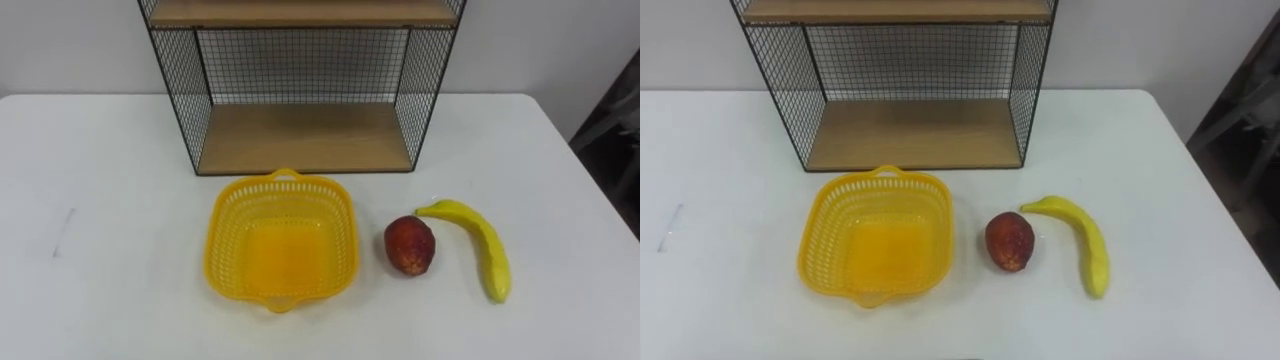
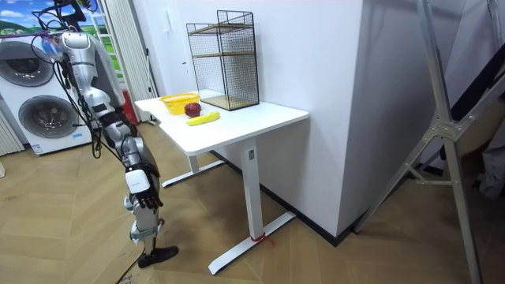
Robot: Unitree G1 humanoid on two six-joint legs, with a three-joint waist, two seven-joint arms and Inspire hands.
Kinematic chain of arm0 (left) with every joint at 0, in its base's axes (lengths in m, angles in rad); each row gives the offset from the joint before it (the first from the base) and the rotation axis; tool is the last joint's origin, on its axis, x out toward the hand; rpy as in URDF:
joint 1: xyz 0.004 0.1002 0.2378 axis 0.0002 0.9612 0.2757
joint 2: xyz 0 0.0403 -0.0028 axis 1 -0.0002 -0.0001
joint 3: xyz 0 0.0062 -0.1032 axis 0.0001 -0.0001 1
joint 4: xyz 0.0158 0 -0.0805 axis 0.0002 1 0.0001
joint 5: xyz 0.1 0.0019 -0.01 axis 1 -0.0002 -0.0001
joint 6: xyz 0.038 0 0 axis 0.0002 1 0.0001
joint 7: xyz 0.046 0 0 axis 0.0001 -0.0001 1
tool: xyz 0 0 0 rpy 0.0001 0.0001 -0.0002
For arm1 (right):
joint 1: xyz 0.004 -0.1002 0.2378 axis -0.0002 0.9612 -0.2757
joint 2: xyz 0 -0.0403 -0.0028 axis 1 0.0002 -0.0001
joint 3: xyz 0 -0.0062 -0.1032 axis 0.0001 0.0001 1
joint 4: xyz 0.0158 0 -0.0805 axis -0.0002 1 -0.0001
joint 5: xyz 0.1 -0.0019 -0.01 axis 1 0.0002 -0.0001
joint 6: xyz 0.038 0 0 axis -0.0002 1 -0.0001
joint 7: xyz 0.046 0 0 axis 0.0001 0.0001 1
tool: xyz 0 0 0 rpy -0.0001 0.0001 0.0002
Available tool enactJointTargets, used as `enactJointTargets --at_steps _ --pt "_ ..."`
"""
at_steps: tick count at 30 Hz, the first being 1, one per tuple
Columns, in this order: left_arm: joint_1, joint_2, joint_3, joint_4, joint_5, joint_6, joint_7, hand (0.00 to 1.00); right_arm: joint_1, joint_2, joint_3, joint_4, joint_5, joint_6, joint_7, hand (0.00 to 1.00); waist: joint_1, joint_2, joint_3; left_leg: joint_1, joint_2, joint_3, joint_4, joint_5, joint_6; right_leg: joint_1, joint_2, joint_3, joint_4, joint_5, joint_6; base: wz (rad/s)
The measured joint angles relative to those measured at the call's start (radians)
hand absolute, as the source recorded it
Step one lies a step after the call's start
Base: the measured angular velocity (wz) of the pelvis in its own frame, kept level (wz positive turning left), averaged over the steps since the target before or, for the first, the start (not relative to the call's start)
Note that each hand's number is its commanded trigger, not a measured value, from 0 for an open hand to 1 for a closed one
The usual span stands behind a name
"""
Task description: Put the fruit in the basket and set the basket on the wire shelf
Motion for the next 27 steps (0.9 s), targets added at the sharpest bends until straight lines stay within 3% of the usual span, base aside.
enactJointTargets --at_steps 5,9,12,15,18,23,27 --pt "0.018 0.006 0.058 0.000 -0.027 -0.025 0.021 0.00 -0.018 0.000 -0.134 -0.088 0.264 -0.041 -0.106 0.00 -0.030 0.000 0.0000 -0.003 0.000 -0.001 0.000 0.000 0.000 -0.003 0.000 -0.005 0.000 0.000 0.000 0.00" --pt "0.023 0.020 0.075 -0.002 -0.031 -0.049 0.038 0.00 -0.011 -0.004 -0.208 -0.197 0.374 -0.118 -0.242 0.00 -0.047 0.001 -0.0004 -0.005 0.000 0.003 -0.001 0.000 0.000 -0.007 0.000 -0.003 0.001 0.000 0.000 0.00" --pt "0.024 0.031 0.075 -0.010 -0.031 -0.060 0.038 0.00 -0.011 -0.005 -0.228 -0.274 0.372 -0.168 -0.334 0.00 -0.055 0.003 -0.0006 -0.006 0.000 0.007 0.000 0.000 0.000 -0.010 0.000 0.000 0.002 0.000 0.000 -0.04" --pt "0.033 0.033 0.076 -0.044 -0.031 -0.077 0.038 0.00 -0.011 -0.005 -0.260 -0.397 0.373 -0.186 -0.434 0.00 -0.057 0.003 -0.0033 -0.015 0.000 0.024 -0.001 0.000 0.000 -0.031 0.000 0.020 0.018 -0.002 0.001 -0.14" --pt "0.035 0.042 0.074 -0.047 -0.031 -0.098 0.058 0.00 -0.014 -0.011 -0.277 -0.487 0.370 -0.242 -0.532 0.00 -0.065 0.003 -0.0035 -0.025 0.000 0.025 0.002 0.000 0.000 -0.045 0.000 0.023 0.034 -0.003 0.000 -0.04" --pt "0.042 0.041 0.073 -0.048 -0.030 -0.102 0.057 0.00 -0.010 -0.014 -0.318 -0.652 0.348 -0.302 -0.668 0.00 -0.079 0.003 -0.0039 -0.029 -0.001 0.022 0.004 0.000 0.000 -0.057 -0.001 0.022 0.033 -0.007 0.000 0.00" --pt "0.034 0.043 0.073 -0.049 -0.022 -0.125 0.057 0.00 -0.016 -0.023 -0.315 -0.738 0.237 -0.352 -0.759 0.00 -0.076 0.004 -0.0046 -0.056 -0.001 0.019 0.013 0.000 0.000 -0.077 -0.001 0.023 0.037 -0.005 -0.002 0.00"
